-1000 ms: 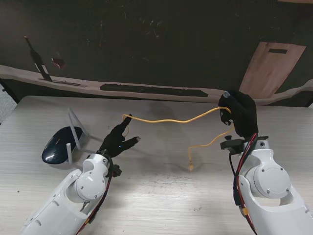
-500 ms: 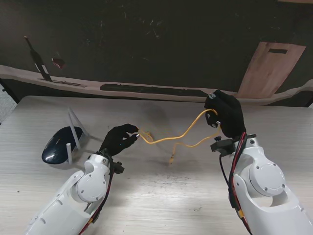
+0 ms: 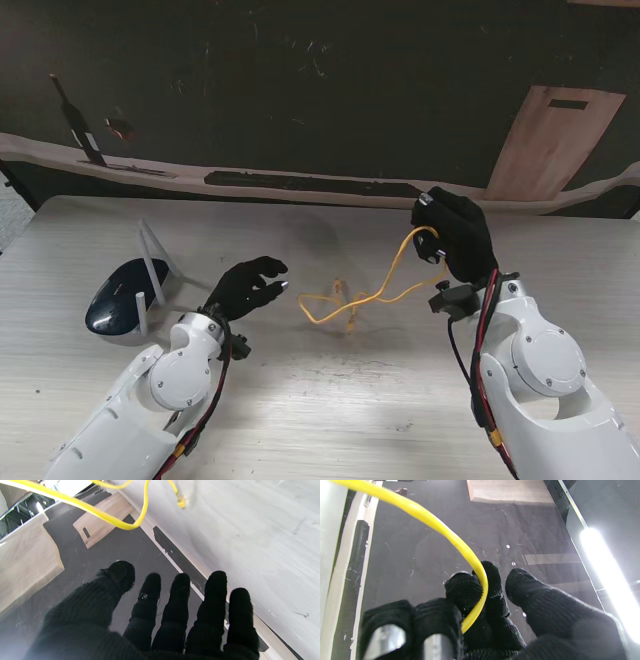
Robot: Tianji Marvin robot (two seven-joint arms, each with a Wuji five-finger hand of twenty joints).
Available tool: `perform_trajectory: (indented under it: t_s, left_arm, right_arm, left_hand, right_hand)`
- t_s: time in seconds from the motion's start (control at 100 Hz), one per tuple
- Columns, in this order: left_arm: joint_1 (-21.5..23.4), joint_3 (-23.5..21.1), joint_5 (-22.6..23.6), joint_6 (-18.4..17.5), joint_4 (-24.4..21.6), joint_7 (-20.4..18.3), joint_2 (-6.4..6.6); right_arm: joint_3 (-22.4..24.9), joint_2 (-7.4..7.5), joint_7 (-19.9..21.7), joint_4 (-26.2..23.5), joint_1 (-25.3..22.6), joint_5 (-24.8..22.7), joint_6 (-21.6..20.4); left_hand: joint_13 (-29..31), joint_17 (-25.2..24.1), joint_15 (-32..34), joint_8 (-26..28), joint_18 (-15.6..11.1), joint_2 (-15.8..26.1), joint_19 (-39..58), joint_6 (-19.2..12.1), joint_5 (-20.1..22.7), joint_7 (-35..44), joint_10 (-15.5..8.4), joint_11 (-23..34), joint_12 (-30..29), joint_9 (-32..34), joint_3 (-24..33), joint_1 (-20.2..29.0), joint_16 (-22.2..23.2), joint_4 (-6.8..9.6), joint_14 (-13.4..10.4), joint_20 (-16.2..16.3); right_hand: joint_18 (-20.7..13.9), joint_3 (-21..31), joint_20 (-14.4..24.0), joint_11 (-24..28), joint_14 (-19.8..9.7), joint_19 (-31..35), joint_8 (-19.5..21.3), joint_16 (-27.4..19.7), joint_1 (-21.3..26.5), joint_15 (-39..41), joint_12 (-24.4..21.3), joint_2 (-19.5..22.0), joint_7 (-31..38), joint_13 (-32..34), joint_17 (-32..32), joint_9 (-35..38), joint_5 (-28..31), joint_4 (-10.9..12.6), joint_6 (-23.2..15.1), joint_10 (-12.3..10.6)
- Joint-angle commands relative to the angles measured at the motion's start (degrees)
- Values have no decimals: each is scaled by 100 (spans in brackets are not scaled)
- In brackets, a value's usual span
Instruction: Untangle the Ethernet cable and plug it into the router
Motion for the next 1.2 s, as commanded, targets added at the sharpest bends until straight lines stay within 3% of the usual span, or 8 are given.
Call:
perform_trajectory:
  t_s: [0.0, 0.11, 0.23, 0.32, 0.55, 0.75, 0.94, 1.19]
  left_arm:
    - [20, 15, -51, -7, -61, -232, 96]
    - [-39, 40, 18, -47, -103, -637, 204]
    - [-121, 73, 62, -99, -166, -1151, 326]
    - [-153, 100, 189, -106, -185, -1214, 358]
    - [-157, 67, 90, -148, -225, -1437, 400]
    - [-213, 69, -71, -152, -235, -1736, 451]
    - [-263, 103, -274, -128, -195, -1851, 453]
    - [-341, 225, -298, 1, -150, -1798, 426]
  right_arm:
    - [-63, 2, 125, -36, -23, 10, 78]
    - [-123, 17, 226, -28, 24, 23, 197]
    - [-212, 37, 350, -3, 88, 5, 377]
    - [-293, 74, 512, 76, 153, -141, 509]
    - [-486, 145, 814, 347, 336, -491, 680]
    - [-680, 240, 989, 700, 589, -1276, 550]
    - [-859, 330, 1151, 1022, 810, -1971, 453]
    - [-1010, 417, 1435, 1278, 969, -2280, 383]
  left_hand:
    - [-317, -198, -211, -230, -165, 99, -212, -48, -459, -535, -4, -222, -124, -465, -126, -62, -82, 166, -299, -144]
    - [-724, -390, -508, -506, -288, -50, -529, -165, -1038, -1106, -57, -457, -260, -1241, -152, -151, -113, 208, -508, -324]
    - [-1024, -535, -820, -643, -332, -115, -820, -477, -1212, -1329, -116, -642, -379, -1644, -14, -172, -181, 180, -576, -464]
    - [-967, -519, -885, -519, -336, -59, -882, -843, -767, -1026, -162, -624, -400, -1540, -46, 110, -168, 201, -616, -457]
    - [-794, -452, -875, -136, -283, 146, -921, -1218, 181, -280, -278, -511, -348, -830, -169, 571, -153, 220, -545, -436]
    - [-231, -220, -625, 68, -199, 37, -801, -1207, 732, 201, -362, -249, -199, 102, -615, 1326, -64, 82, -550, -389]
    - [-164, -194, -591, -8, -185, 137, -735, -1008, 710, 137, -287, -228, -183, 216, -710, 1361, -65, 95, -561, -381]
    - [-168, -171, -524, -79, -253, 284, -617, -897, 684, 40, -215, -229, -169, 219, -879, 1450, -56, 117, -494, -344]
  right_hand:
    - [-75, 51, -40, 955, -1086, 650, -59, 129, -110, 164, 48, -90, 94, -145, 99, 779, 139, 30, -162, 722]
    - [-74, 44, -41, 953, -1084, 650, -62, 129, -112, 163, 48, -82, 95, -145, 99, 778, 140, 30, -161, 724]
    - [-74, 40, -42, 946, -1078, 650, -65, 127, -102, 160, 47, -84, 93, -145, 99, 771, 137, 33, -161, 735]
    - [-73, 29, -42, 933, -1060, 650, -70, 124, -89, 157, 44, -82, 87, -146, 99, 757, 133, 33, -156, 755]
    - [-7, -18, -54, 899, -998, 623, -86, 112, -59, 151, 47, -81, 62, -149, 90, 728, 131, 37, -139, 822]
    - [38, -41, -63, 863, -939, 599, -105, 87, -50, 137, 51, -98, 28, -150, 85, 699, 128, 44, -155, 871]
    - [72, -54, -71, 840, -912, 574, -116, 69, -48, 135, 55, -101, 9, -152, 80, 686, 127, 42, -170, 895]
    - [142, -68, -88, 814, -886, 525, -131, 49, -31, 136, 61, -136, -7, -153, 70, 671, 124, 39, -179, 924]
